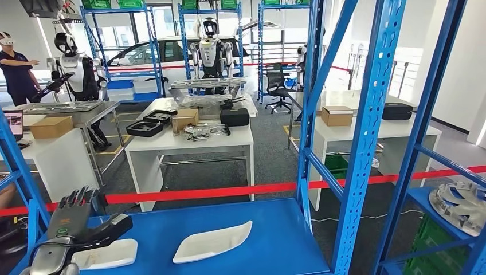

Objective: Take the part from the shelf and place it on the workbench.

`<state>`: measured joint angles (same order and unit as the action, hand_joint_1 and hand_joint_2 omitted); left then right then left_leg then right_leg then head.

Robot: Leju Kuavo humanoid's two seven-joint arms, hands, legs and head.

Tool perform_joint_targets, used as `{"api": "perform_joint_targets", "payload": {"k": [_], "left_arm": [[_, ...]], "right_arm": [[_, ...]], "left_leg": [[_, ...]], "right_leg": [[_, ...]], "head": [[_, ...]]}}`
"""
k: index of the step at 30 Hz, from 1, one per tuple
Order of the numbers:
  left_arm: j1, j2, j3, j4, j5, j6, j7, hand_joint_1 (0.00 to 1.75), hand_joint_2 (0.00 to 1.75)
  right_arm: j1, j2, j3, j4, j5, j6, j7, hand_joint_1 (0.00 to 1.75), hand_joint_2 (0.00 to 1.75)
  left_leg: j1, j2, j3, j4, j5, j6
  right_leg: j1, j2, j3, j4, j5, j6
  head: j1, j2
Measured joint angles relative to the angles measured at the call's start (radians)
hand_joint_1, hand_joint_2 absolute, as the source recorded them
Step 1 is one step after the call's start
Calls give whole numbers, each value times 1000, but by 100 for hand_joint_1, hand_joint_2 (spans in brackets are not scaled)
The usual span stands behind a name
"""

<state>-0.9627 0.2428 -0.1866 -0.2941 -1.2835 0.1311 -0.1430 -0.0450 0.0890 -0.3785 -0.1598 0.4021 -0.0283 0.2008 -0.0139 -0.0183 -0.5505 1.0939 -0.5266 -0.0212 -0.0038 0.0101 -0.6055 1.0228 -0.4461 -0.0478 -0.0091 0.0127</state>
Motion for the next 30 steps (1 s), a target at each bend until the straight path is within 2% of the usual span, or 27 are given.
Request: {"api": "perform_joint_targets", "payload": {"k": [2, 3, 4, 5, 6, 7, 8, 10, 11, 12, 15, 19, 21, 24, 26, 30], "left_arm": [[8, 4, 20, 1, 62, -33, -29, 0, 175], [17, 6, 34, 2, 91, -49, -41, 0, 175], [26, 7, 47, 2, 114, -60, -51, 0, 175], [34, 10, 60, 2, 134, -69, -60, 0, 175], [39, 13, 72, 2, 147, -74, -68, 0, 175], [42, 16, 82, 2, 156, -76, -76, 0, 175], [43, 19, 92, 2, 162, -78, -84, 0, 175], [45, 22, 104, 2, 168, -86, -93, 0, 175], [48, 21, 108, 2, 169, -91, -94, 0, 175], [50, 20, 110, 1, 167, -99, -93, 0, 175], [54, 16, 113, 2, 152, -130, -86, 0, 175], [54, 14, 113, 4, 139, -225, -109, 0, 175], [54, 15, 113, 7, 144, -293, -139, 0, 175], [54, 17, 113, 10, 161, -380, -182, 0, 175], [55, 18, 113, 10, 172, -414, -207, 0, 175], [56, 19, 112, 10, 201, -449, -256, 0, 175]], "right_arm": [[-1, -1, -1, 0, 3, 1, 0, 0, 175], [-1, -1, -1, 0, 5, 1, 0, 0, 175], [0, -1, -1, 0, 6, 1, 0, 0, 175], [1, -1, -1, 0, 8, 1, 0, 0, 175], [2, -1, -1, 0, 10, 1, 1, 0, 175], [2, -1, -1, 0, 12, 1, 1, 0, 175], [2, -1, -1, 0, 12, 1, 1, 0, 175], [1, -2, -2, 0, 12, 1, 0, 0, 175], [2, -2, -2, 0, 12, 1, 0, 0, 175], [2, -3, -3, 0, 11, 1, 0, 0, 175], [1, -4, -4, 0, 13, 1, 0, 0, 175], [-5, -4, -4, 0, 23, 3, 3, 0, 175], [-7, -4, -4, 0, 27, 4, 6, 0, 175], [-8, -4, -4, 0, 30, 7, 7, 0, 175], [-7, -4, -4, 0, 33, 9, 7, 0, 175], [-7, -4, -6, 0, 35, 10, 6, 0, 175]], "left_leg": [[7, 6, -76, 115, -44, -13], [11, 7, -113, 162, -65, -18], [14, 9, -139, 185, -71, -21], [17, 10, -149, 174, -54, -23], [19, 11, -141, 130, -14, -24], [20, 13, -122, 61, 39, -24], [19, 14, -103, -2, 74, -24], [15, 17, -77, -77, 101, -12], [14, 16, -75, -83, 97, -7], [14, 16, -72, -86, 101, -3], [15, 11, -73, -87, 107, -3], [14, 10, -72, -87, 100, 8], [13, 10, -71, -87, 98, 11], [11, 10, -71, -87, 97, 13], [11, 10, -71, -87, 97, 14], [11, 10, -70, -87, 97, 14]], "right_leg": [[-2, 0, 4, -2, -7, -5], [-3, 0, 6, -2, -11, -7], [-4, 1, 9, -2, -16, -6], [-5, 2, 15, -1, -22, -5], [-6, 3, 22, -1, -28, -3], [-6, 4, 30, 0, -35, 0], [-6, 4, 36, 0, -41, 4], [-5, 4, 40, 2, -51, 15], [-3, 3, 39, 3, -55, 19], [-1, 2, 38, 3, -56, 16], [3, -2, 44, -2, -56, -5], [2, -3, 53, -15, -57, -5], [2, -3, 55, -18, -57, 0], [-1, -3, 57, -22, -57, 21], [-2, -3, 57, -23, -57, 30], [-2, -3, 57, -23, -58, 35]], "head": [[-2, 0], [-2, 0], [-3, 0], [-3, 0], [-3, 0], [-3, 0], [-3, 0], [-4, 0], [-3, 0], [-3, 0], [1, 0], [3, 0], [4, 0], [4, 0], [4, 0], [4, 0]]}}
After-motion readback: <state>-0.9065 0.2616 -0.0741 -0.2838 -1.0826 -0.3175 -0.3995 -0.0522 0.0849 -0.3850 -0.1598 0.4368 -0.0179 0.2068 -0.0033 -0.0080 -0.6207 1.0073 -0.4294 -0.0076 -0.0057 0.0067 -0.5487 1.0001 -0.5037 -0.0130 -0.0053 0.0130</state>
